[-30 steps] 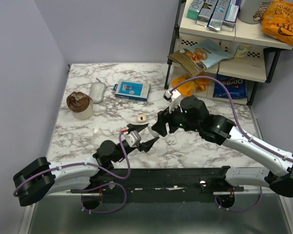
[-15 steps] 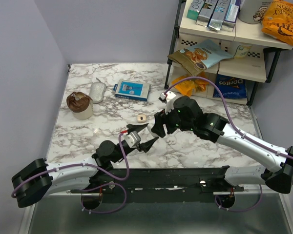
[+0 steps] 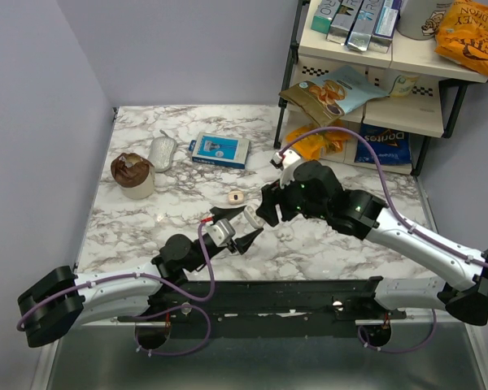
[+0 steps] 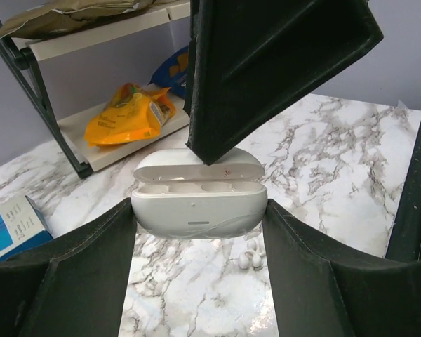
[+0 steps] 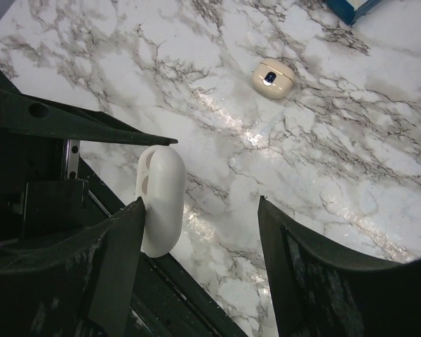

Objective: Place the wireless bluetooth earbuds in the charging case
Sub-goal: Open the charging case, then adjust the charging case, then pick up the earbud from the center of the board.

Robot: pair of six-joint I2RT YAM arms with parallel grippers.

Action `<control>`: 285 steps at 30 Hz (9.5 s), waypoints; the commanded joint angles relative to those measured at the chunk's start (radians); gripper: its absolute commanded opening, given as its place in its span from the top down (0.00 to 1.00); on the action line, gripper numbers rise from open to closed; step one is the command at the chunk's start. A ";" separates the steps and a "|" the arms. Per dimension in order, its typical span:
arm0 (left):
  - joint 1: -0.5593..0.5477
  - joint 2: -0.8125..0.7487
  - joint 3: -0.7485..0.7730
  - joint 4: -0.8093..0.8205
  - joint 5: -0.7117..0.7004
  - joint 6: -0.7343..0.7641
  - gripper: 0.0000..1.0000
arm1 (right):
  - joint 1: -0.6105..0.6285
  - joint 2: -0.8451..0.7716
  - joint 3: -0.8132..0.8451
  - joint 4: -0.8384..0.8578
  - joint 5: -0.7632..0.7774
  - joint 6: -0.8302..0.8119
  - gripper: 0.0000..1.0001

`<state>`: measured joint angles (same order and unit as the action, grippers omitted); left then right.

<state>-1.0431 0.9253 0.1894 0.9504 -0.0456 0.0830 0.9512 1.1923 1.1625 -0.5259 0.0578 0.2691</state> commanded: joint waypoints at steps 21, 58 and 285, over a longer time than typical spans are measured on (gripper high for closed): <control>-0.015 -0.020 0.012 0.071 -0.033 0.015 1.00 | -0.029 -0.086 -0.043 0.102 -0.156 0.053 0.30; -0.017 -0.045 0.192 -0.329 -0.209 -0.126 0.01 | -0.034 -0.168 -0.003 0.053 -0.167 -0.163 0.99; 0.005 -0.256 -0.045 -0.133 0.095 -0.318 1.00 | -0.057 0.342 -0.388 0.251 0.068 0.042 0.70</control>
<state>-1.0298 0.6823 0.1547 0.8112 0.0628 -0.2314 0.8894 1.5333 0.7788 -0.2569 0.1261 0.2966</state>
